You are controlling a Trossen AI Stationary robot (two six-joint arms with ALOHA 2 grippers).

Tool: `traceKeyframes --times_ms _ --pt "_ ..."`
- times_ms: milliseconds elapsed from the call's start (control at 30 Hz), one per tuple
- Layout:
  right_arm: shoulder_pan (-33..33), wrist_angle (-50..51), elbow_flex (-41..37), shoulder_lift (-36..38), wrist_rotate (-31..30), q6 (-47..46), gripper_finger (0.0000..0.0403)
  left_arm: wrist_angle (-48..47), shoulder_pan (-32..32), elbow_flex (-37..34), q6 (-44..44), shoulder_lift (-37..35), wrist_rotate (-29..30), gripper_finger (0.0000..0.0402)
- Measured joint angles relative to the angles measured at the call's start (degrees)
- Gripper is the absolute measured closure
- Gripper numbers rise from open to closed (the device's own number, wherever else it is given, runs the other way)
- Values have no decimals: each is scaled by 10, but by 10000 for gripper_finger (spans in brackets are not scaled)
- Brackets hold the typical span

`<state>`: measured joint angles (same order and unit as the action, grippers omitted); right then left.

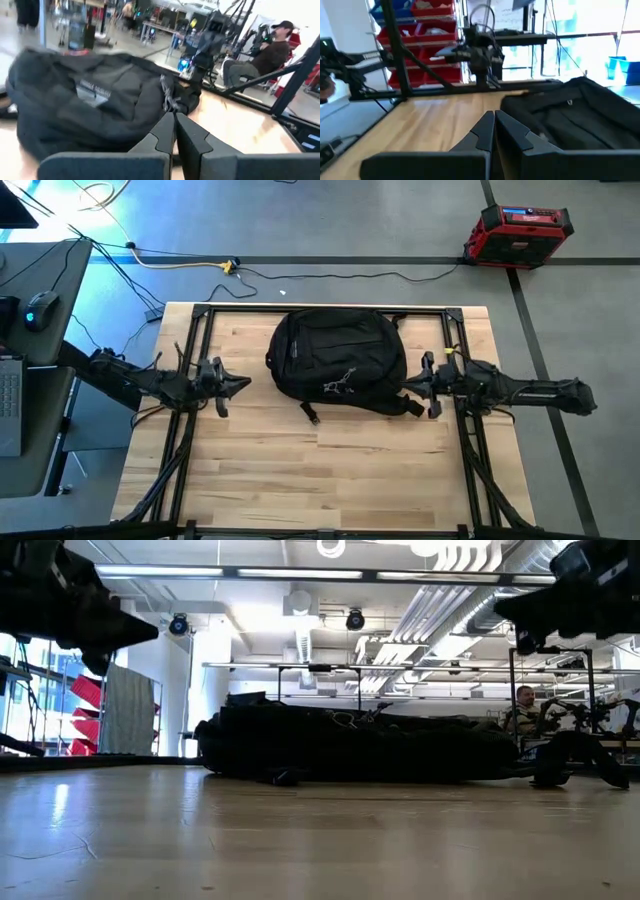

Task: Unpack backpack
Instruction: Return to Home Position

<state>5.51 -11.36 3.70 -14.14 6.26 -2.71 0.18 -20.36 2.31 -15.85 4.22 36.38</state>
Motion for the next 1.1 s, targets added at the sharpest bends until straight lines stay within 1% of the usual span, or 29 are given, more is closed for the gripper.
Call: traceKeyframes --times_ms 100,200,333,467,600,733,833,933,1067,1100 --pt "17 -10 -12 0 3 0 403 21 0 -10 37 -14 2 402" --pt "28 0 -20 0 -2 -16 403 34 0 -15 55 -16 2 402" --pt "30 32 -27 0 -43 -78 403 34 0 -15 24 -12 2 402" --pt "30 77 -27 0 -46 -121 403 34 0 -15 11 -12 2 401" --pt "30 114 -27 0 -45 -123 403 34 0 -15 11 -12 2 401" --pt "25 116 -27 1 -47 -118 403 33 0 -15 11 -12 2 401" --pt "1 116 -27 24 -47 -118 403 33 0 -15 11 -12 2 401" --pt "-19 116 -27 71 -45 -118 403 34 0 -15 11 -14 2 401" --pt "-27 115 -27 141 -45 -118 403 36 0 -16 10 -14 3 401" --pt "-27 106 -26 140 -45 -118 403 36 0 -16 10 -13 3 401"
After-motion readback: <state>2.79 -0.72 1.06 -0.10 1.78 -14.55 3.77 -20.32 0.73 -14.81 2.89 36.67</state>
